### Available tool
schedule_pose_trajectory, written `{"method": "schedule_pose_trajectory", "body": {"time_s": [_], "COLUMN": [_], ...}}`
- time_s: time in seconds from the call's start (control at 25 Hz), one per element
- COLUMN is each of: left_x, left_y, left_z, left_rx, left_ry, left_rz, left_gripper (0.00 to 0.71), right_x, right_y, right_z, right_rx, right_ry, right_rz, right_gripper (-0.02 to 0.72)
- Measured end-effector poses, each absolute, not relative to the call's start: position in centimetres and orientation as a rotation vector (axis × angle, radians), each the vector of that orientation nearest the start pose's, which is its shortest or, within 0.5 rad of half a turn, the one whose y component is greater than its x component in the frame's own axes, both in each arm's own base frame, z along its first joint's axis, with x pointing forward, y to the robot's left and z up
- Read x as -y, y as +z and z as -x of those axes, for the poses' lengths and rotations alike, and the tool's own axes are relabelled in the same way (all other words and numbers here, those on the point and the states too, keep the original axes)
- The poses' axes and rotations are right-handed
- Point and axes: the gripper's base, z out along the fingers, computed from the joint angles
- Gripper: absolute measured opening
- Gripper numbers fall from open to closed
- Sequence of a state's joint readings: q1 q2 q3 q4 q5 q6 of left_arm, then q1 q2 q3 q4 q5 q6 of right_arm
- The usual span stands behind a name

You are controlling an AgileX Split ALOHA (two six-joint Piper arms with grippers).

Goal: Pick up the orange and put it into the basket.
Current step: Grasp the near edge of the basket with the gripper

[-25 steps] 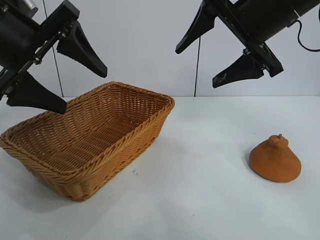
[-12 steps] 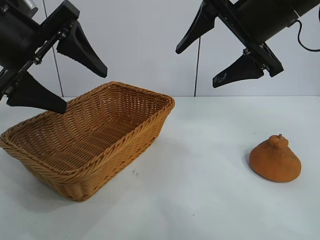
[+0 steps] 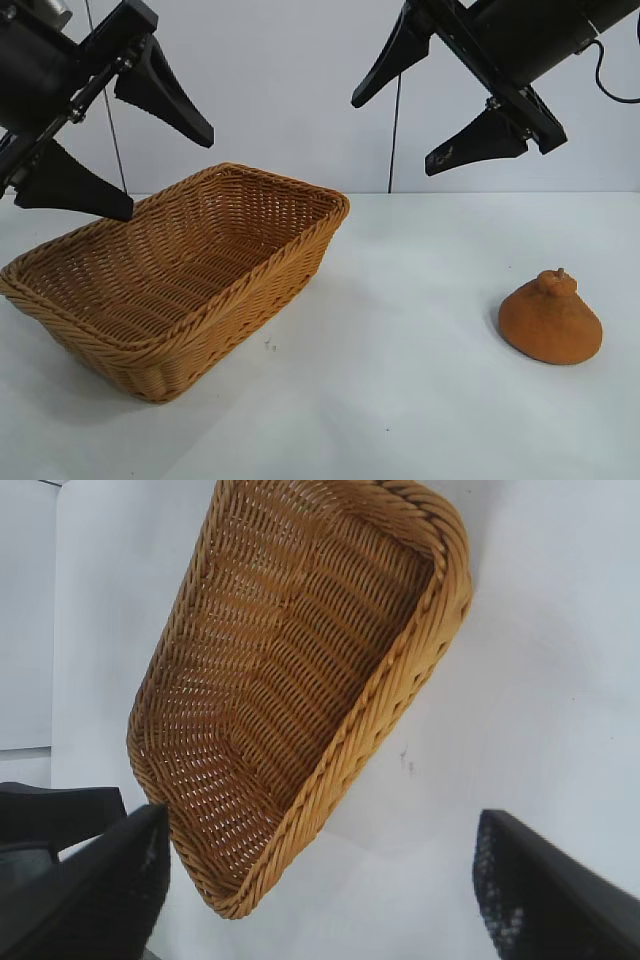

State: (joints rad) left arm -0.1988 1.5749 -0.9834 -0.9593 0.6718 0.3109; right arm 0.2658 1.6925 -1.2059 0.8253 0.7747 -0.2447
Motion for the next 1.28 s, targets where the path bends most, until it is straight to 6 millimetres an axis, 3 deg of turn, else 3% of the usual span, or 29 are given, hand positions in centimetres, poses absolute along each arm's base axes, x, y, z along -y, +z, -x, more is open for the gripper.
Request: {"method": "schedule_pose_trajectory", "body": {"time_s": [0.2,0.44,0.6,0.76,1.12,1.28], "left_x": [9.5,7.8,8.6,9.6,10.1,9.4], "left_y": [26.0,26.7,26.7,26.6,21.5,19.6], "left_z": [-28.9,-27.2,-26.0,-26.1,-28.3,-29.1], "left_rx": [-2.570,-2.643,-2.699,-2.653,-2.714,-2.737], "left_ry": [-0.832,-0.635,-0.542,-0.533,-0.428,-0.374], "left_rz": [0.290,0.658,0.731,0.805,1.102,1.191], "left_gripper": [0.615,0.615,0.615,0.615,0.615,0.615], "right_x": [-13.8,-13.8,-13.8,-13.8,-13.8,-13.8], "right_y": [25.6,25.6,25.6,25.6,25.6,25.6], "right_z": [-33.0,-33.0,-33.0,-33.0,-33.0,-33.0], "right_rx": [-2.621,-2.622,-2.622,-2.622,-2.625,-2.626], "right_ry": [0.943,0.941,0.940,0.940,0.940,0.942], "right_rz": [0.024,0.026,0.027,0.027,0.029,0.030], "right_gripper": [0.568,0.568,0.568,0.568,0.568,0.568]}}
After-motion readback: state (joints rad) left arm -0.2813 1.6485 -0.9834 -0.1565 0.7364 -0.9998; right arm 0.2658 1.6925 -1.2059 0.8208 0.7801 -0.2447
